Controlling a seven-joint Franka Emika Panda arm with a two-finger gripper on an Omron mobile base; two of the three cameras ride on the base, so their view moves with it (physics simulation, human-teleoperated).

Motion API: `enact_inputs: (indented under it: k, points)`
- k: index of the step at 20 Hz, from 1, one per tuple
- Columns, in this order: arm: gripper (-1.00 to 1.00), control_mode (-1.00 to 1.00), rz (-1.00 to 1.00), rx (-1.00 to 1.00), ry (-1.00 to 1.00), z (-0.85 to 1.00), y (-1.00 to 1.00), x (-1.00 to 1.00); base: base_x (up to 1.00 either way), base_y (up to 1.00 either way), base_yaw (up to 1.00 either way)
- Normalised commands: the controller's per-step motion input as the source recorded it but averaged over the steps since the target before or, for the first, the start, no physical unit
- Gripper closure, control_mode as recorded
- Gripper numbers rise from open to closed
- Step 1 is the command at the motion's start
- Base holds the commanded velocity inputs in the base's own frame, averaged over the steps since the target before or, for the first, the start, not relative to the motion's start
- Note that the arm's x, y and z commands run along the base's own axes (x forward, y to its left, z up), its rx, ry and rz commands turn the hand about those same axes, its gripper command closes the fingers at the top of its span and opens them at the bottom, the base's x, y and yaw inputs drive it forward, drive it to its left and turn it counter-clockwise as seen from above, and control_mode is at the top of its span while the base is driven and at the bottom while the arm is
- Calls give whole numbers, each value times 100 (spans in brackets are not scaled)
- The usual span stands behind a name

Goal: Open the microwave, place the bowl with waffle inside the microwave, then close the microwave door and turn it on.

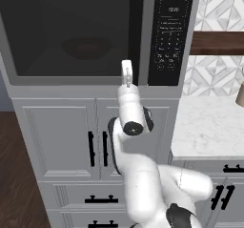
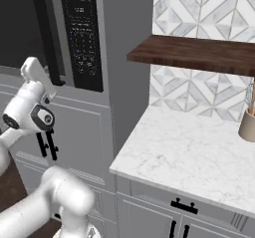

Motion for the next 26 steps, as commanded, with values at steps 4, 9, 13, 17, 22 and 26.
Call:
enact_inputs:
  k: [4, 9, 13, 17, 22, 26]
  points:
    - [100, -100, 12, 47, 42, 38, -100, 21, 0, 0, 0]
    - [100, -100, 11, 43, 50, 51, -94, 22, 0, 0, 0]
    - [100, -100, 22, 6, 28, 41, 23, -43, 0, 0, 0]
    - [100, -100, 24, -1, 15, 53, 43, -80, 0, 0, 0]
    - [100, -100, 9, -2, 34, 47, 18, -94, 0, 0, 0]
    - [100, -100, -11, -3, 70, 28, 0, -64, 0, 0, 0]
